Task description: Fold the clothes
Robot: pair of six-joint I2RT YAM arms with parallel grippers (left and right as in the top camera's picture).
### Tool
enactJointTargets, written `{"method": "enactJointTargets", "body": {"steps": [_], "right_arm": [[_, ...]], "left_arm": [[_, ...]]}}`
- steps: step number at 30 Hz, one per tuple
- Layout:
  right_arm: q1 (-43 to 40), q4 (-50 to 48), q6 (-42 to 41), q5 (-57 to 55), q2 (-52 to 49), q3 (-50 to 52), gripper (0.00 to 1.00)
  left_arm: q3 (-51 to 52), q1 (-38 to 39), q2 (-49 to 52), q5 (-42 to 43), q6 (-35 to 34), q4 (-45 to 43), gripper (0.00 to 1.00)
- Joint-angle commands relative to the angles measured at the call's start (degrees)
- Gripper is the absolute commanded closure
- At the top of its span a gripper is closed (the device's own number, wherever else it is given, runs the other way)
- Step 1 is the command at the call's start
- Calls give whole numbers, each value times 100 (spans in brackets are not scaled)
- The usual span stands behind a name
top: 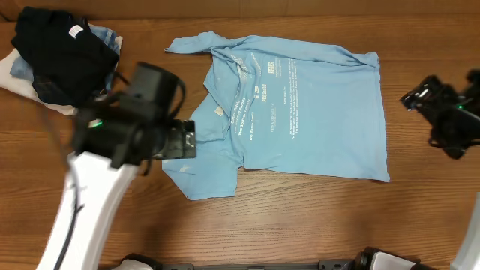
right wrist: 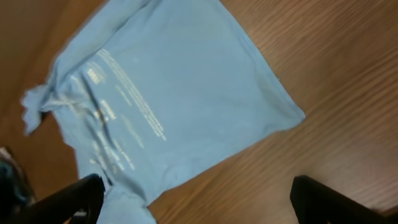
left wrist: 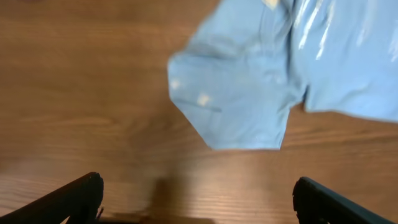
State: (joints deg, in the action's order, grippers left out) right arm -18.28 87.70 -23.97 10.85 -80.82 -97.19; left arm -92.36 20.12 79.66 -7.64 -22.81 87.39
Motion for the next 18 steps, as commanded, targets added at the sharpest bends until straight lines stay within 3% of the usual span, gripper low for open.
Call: {"method": "enactJointTargets", "body": {"steps": [1,5,8,9,10,11,14,15,16,17,18], "right_arm": [[28,-433,31,-52,-37,903,0],[28,-1300,-26,151,-37,2020,0],[28,-1921,-24,455,-42,2712,0],[28,-2096,-26,514,-42,2889,0],[28,-2284,-42,560,-42,3073,0],[28,-2428,-129,573,-42,3217,0],[28,-2951,-459,573,-42,3657,0],[28,-3106,-483,575,-42,3766,0],[28,-3241,-509,573,-48,3856,0],[28,-3373,-590,570,-57,3945,0],[28,-3484,-706,573,-76,4026,0]], "left_arm": [[927,-22,153,525,-170,-409,4],[1773,-22,376,621,-503,-1143,24],[2277,-22,640,623,-1088,-1580,48],[2385,-22,719,623,-1274,-1679,51],[2498,-22,815,645,-1488,-1784,50],[2586,-22,901,693,-1628,-1869,43],[2752,-22,1176,1147,-1856,-2000,0],[2761,-22,1274,1257,-1856,-2009,5],[2761,-22,1364,1322,-1858,-2013,21],[2761,-22,1460,1390,-1869,-2035,28],[2761,-22,1569,1434,-1952,-2085,28]]}}
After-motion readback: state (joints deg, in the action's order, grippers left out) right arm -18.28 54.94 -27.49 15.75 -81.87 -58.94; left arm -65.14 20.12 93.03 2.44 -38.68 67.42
